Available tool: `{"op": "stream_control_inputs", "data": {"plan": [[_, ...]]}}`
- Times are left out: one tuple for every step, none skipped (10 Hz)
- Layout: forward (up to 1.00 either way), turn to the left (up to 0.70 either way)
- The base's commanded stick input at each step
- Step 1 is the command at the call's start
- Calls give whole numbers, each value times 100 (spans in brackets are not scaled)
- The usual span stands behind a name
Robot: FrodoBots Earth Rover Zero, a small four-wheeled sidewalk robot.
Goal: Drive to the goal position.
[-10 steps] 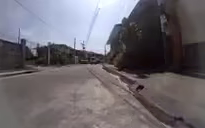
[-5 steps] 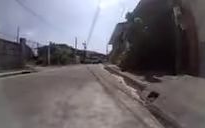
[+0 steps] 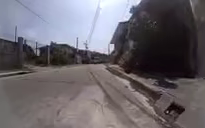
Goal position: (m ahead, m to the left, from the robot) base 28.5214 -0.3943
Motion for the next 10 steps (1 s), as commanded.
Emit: {"op": "stream_control_inputs", "data": {"plan": [[100, 0], [100, 0], [100, 0], [100, 0], [100, 0], [100, 0], [100, 0], [100, 0], [100, 0], [100, 0]]}}
